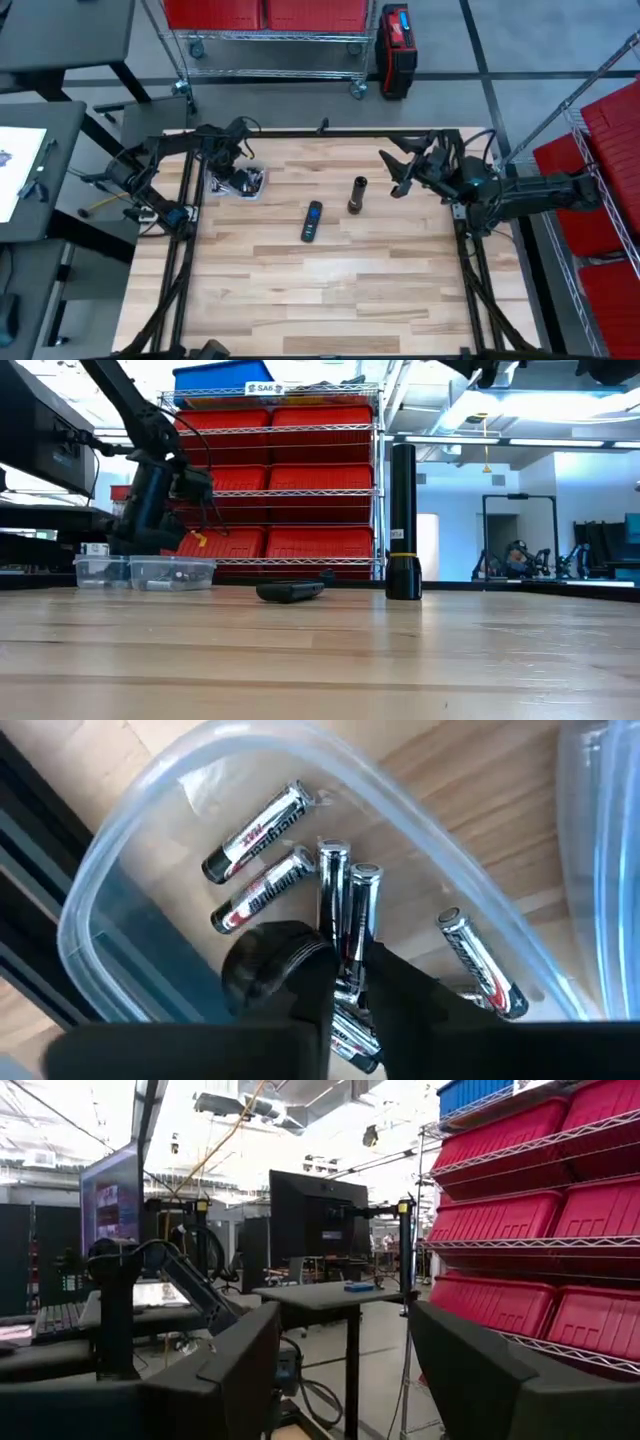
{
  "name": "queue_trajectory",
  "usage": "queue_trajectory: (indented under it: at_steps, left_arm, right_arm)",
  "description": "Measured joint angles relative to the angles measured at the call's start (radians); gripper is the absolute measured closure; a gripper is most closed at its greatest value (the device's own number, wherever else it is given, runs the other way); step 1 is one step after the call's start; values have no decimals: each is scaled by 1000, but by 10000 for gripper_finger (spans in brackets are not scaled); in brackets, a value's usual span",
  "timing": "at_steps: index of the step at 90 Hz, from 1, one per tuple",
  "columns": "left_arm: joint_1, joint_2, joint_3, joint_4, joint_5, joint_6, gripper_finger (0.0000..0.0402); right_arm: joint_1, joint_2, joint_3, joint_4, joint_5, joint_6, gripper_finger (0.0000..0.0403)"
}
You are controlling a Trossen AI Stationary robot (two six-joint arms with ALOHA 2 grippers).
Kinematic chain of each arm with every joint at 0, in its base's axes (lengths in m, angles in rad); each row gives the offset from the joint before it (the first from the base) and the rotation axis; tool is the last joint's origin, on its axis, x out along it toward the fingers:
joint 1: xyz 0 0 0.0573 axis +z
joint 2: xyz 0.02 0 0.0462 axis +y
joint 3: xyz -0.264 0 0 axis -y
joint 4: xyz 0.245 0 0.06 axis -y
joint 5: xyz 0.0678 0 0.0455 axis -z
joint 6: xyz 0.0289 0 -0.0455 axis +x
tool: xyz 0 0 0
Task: Insert battery
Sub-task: Move the flashlight lid to the center
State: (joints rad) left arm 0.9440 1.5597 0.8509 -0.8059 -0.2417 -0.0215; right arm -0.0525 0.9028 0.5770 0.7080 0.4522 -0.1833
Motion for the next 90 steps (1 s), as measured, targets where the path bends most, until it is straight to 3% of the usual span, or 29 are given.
queue_trajectory:
  at_steps: [52, 63, 74, 90]
  left_arm:
    - [-14, -110, 111, -104, 7, -6, 401]
    - [-14, -102, 111, -92, 68, 23, 398]
    - [-12, -101, 111, -66, 85, 23, 373]
    - [7, -101, 111, -62, 82, 38, 304]
  right_arm:
    - [-2, 0, 0, -29, 0, 0, 189]
    - [0, 0, 0, -44, 0, 0, 189]
    - [5, 0, 0, -43, -1, 0, 189]
    - [9, 0, 0, -43, -2, 0, 189]
